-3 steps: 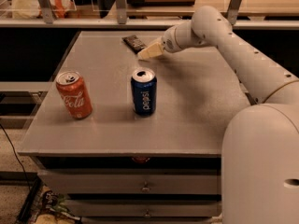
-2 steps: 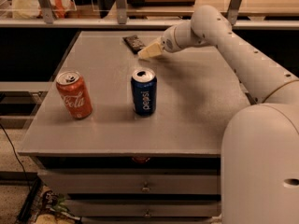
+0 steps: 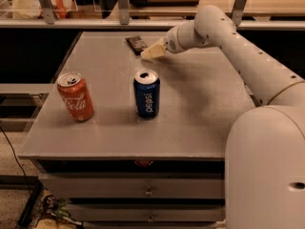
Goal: Move rxbar chocolate near pepsi can
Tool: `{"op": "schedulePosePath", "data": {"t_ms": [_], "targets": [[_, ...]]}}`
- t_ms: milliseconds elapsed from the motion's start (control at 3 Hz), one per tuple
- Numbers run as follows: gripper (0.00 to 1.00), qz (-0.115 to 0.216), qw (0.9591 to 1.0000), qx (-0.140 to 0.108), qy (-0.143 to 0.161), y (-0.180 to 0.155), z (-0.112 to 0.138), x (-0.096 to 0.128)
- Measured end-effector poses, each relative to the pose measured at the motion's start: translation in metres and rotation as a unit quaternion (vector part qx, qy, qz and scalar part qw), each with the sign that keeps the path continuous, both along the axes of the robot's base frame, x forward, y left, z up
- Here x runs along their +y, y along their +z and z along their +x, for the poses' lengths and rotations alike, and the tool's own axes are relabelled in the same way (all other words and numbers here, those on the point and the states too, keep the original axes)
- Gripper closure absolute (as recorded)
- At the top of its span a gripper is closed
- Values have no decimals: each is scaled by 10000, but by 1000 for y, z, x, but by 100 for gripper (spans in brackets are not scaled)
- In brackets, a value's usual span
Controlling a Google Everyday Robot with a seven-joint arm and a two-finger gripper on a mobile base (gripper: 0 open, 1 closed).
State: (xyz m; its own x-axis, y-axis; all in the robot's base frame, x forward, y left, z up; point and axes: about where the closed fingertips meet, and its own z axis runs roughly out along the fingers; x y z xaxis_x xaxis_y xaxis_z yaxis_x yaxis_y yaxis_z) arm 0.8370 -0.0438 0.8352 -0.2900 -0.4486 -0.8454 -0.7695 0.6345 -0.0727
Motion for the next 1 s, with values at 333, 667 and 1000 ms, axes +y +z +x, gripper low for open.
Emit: {"op": "schedulePosePath", "data": {"t_ms": [333,667,1000], "targets": [[12,0,10000,0,0,0,0,0],[0,-1,10000,-1,1,0,0,0],[0,-70,9998,-112,172,4,-8,5]]}}
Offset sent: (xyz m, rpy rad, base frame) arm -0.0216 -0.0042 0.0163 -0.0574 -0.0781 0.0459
